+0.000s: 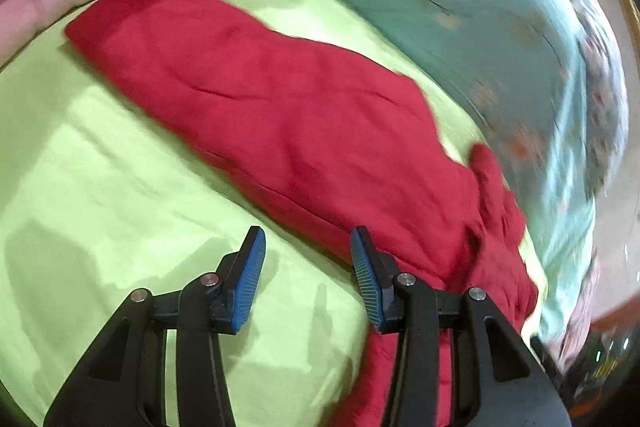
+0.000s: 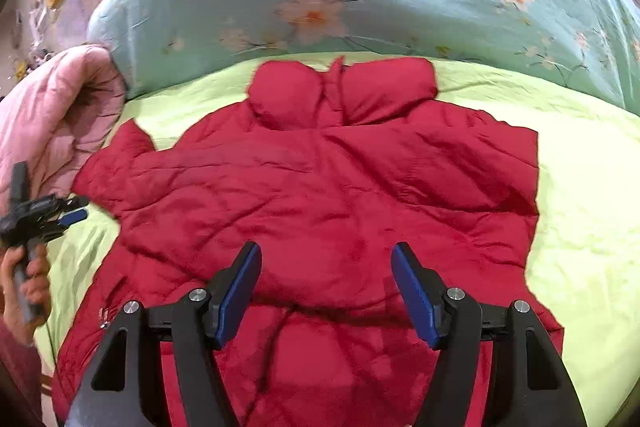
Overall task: Fold large clothes
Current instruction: 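Move the left gripper to the other sleeve cuff and close on it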
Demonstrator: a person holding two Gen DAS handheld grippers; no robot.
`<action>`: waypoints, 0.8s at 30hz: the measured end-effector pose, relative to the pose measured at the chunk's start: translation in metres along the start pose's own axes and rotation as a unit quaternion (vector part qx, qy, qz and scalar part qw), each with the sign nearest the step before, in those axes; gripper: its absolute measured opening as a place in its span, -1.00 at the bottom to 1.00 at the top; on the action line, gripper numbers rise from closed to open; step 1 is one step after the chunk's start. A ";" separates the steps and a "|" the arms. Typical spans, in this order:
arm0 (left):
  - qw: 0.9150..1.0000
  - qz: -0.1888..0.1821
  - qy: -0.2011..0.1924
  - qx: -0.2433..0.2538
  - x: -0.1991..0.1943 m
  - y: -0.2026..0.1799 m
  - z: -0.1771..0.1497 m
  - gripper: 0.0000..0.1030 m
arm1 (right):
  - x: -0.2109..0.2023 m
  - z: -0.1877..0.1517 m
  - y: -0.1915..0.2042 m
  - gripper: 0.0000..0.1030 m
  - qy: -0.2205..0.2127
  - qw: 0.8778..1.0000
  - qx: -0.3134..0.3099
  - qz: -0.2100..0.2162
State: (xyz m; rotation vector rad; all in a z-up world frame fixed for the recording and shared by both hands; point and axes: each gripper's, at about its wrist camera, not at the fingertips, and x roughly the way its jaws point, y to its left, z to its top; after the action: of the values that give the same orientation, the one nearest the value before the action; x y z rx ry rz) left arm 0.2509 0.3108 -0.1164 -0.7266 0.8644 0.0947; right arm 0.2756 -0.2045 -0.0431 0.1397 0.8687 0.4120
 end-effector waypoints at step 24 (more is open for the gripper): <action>0.982 -0.006 -0.067 -0.177 0.033 0.097 0.083 0.10 | -0.019 -0.018 0.026 0.33 0.011 0.999 -0.004 0.039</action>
State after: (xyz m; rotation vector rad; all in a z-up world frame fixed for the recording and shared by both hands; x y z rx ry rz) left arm 0.2929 0.4285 -0.1575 -1.0464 0.7217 0.2892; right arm 0.2433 -0.1894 -0.0339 0.1619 0.8846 0.4898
